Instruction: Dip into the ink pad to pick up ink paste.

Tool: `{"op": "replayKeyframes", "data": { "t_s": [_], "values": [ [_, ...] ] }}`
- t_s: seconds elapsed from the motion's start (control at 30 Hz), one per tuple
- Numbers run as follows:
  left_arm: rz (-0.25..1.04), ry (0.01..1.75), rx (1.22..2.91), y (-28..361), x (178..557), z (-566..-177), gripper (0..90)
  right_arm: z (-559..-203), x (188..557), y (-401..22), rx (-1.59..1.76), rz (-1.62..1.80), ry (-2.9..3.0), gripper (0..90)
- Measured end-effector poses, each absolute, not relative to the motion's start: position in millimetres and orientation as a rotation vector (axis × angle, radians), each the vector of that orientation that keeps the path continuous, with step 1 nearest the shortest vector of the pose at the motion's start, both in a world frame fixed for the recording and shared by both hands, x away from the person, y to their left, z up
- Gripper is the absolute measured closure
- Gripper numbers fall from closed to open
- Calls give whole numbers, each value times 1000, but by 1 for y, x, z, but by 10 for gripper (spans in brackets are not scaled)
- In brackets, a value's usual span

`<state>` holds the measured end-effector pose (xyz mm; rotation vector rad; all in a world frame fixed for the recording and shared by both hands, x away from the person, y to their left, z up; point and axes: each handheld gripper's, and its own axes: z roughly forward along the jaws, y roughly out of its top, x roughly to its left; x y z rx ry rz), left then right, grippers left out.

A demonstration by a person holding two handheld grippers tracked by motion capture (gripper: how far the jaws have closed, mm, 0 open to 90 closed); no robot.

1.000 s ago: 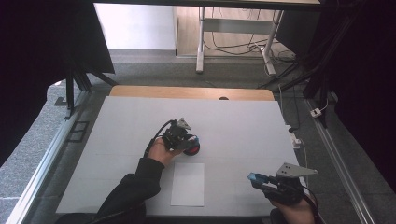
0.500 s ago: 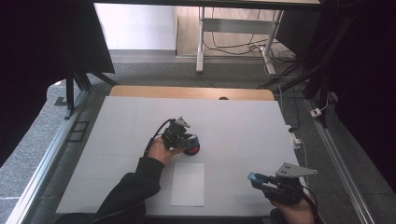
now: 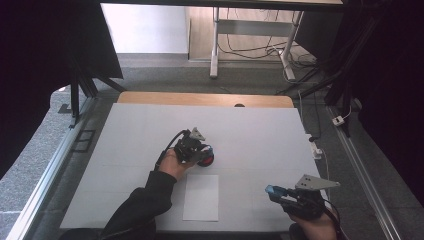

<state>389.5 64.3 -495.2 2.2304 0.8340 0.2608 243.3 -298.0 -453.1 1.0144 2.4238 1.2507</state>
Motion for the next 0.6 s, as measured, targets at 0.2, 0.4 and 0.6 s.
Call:
{"op": "replayKeyframes", "data": {
  "t_s": [0.2, 0.4, 0.6],
  "values": [
    [262, 822, 2233, 64, 390, -495, 702, -453, 243, -297, 1004, 1247, 2429, 687],
    [275, 812, 2226, 64, 390, -496, 701, -453, 243, -297, 1003, 1238, 2438, 687],
    [288, 818, 2226, 63, 392, -495, 699, -453, 244, -296, 1007, 1237, 2436, 687]
  ]
}}
